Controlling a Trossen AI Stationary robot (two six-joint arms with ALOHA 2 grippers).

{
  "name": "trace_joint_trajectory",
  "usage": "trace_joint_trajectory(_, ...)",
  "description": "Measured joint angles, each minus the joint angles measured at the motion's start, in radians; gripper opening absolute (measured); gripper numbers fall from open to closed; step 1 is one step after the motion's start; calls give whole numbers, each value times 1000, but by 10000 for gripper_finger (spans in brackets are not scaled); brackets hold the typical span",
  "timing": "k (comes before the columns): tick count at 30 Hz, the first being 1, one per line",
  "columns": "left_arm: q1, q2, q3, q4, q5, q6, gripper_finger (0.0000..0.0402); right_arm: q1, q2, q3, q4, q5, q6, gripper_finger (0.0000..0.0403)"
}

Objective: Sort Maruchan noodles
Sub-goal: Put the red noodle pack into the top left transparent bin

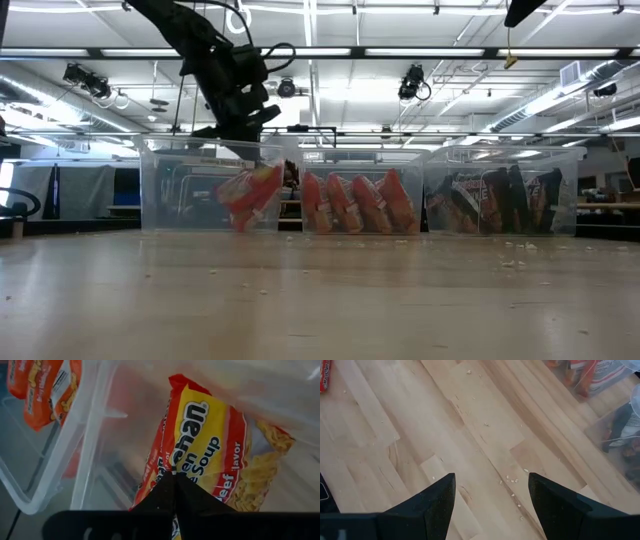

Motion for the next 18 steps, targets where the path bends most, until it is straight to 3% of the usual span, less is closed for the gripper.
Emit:
trace_joint_trajectory(11,3,0,0,14,-5,-37,15,0,0,0,-18,54,-6,264)
trace_joint_trajectory(18,0,-14,0,21,-15,-48,77,0,0,0,-29,22,-7,276)
